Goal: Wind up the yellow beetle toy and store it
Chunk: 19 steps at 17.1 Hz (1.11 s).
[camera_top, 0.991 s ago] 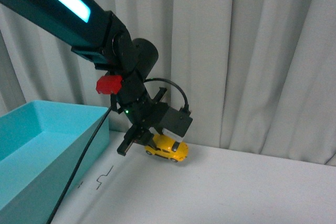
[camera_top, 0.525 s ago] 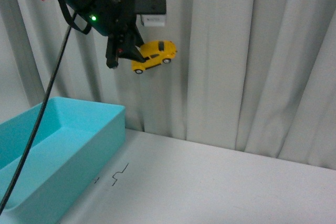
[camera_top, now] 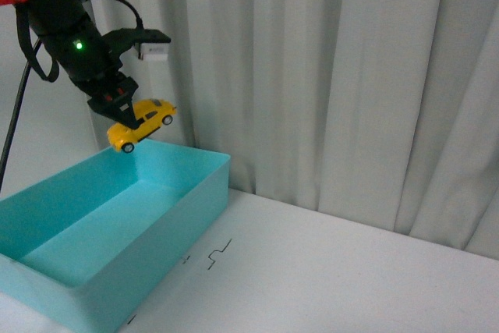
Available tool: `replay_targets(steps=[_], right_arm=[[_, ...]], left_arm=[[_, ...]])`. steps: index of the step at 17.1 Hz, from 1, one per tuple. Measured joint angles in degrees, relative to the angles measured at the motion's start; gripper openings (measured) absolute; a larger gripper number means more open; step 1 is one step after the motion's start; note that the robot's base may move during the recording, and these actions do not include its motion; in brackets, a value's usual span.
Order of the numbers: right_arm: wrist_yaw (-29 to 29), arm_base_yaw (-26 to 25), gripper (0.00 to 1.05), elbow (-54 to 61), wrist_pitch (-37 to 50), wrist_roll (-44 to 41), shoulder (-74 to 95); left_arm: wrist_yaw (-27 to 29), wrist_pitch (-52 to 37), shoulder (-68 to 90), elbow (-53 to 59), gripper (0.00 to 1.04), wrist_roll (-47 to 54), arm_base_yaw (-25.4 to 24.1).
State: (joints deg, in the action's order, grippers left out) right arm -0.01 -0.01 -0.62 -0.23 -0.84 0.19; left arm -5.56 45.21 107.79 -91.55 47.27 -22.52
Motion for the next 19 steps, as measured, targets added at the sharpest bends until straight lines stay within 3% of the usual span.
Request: replay_targets(steps=[10, 19], right_arm=[[0.02, 0.0, 0.98, 0.0, 0.0, 0.0, 0.0], [0.02, 0.0, 0.98, 0.0, 0.0, 0.0, 0.0]], left_arm=[[5.25, -4.9, 10.36, 2.89, 0.32, -7.32, -0.57], [6.73, -6.25, 12.22, 7.74, 0.32, -9.81, -5.07]])
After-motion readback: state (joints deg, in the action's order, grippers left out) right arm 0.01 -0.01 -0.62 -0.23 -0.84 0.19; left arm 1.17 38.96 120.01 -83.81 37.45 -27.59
